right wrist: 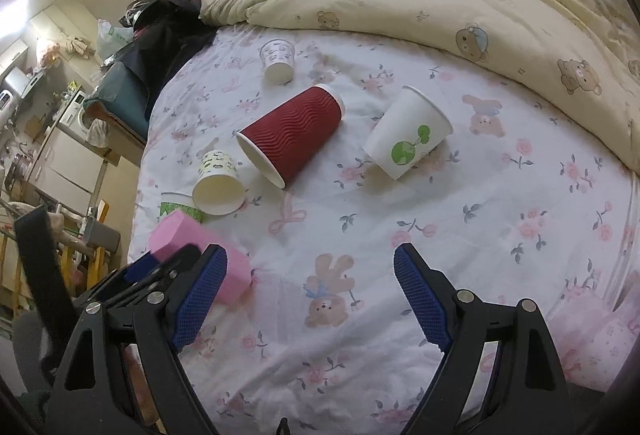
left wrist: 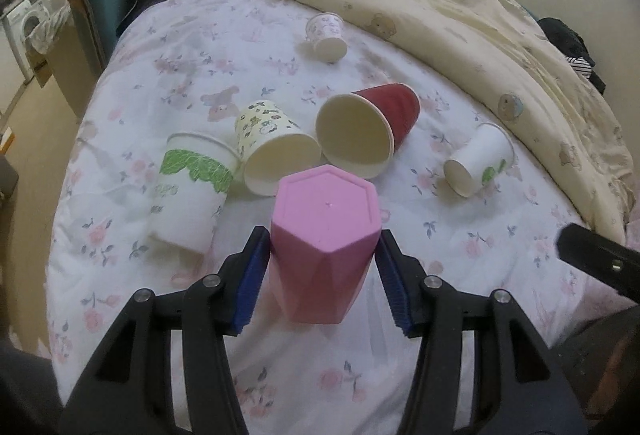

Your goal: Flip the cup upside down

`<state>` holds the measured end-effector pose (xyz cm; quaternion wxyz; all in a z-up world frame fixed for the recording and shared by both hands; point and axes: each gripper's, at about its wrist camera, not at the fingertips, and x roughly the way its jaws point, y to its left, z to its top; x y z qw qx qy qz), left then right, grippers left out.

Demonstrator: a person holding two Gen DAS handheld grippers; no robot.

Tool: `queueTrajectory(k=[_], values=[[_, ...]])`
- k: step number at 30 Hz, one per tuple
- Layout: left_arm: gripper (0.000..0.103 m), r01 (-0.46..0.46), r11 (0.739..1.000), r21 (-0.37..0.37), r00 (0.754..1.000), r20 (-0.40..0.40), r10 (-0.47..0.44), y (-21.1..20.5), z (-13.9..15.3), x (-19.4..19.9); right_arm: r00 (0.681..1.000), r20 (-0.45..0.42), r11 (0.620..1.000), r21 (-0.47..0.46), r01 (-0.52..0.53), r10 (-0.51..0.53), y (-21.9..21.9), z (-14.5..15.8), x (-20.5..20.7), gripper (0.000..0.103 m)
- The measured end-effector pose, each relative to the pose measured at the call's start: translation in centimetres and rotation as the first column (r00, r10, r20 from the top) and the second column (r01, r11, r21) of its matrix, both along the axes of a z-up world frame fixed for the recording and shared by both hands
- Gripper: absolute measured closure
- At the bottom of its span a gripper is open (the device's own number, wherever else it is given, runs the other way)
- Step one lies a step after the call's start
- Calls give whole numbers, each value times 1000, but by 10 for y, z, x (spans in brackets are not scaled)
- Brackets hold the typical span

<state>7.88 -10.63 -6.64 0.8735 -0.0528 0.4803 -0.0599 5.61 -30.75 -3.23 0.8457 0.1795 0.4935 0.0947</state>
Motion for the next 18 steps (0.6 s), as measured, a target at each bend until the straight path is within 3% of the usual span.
queueTrajectory(k=[6,13,15,18], values=[[53,12,999,31,1000,-26,-11,-13,-18,4,1000,2,1000,25,8,-8,-4,1,-1,15],[51,10,999,31,999,-36,-9,-14,-18,3,998,28,997,49,52,-53,-14,7,-3,15],[23,21,998,51,998,-60,-18,-15,-19,3,998,21,996,60,59,-61,-16,6,-3,15],[22,46,997,68,998,-52,-42,-16,-10,-4,998,24,996,73,53,-55,-15,7,-5,15]])
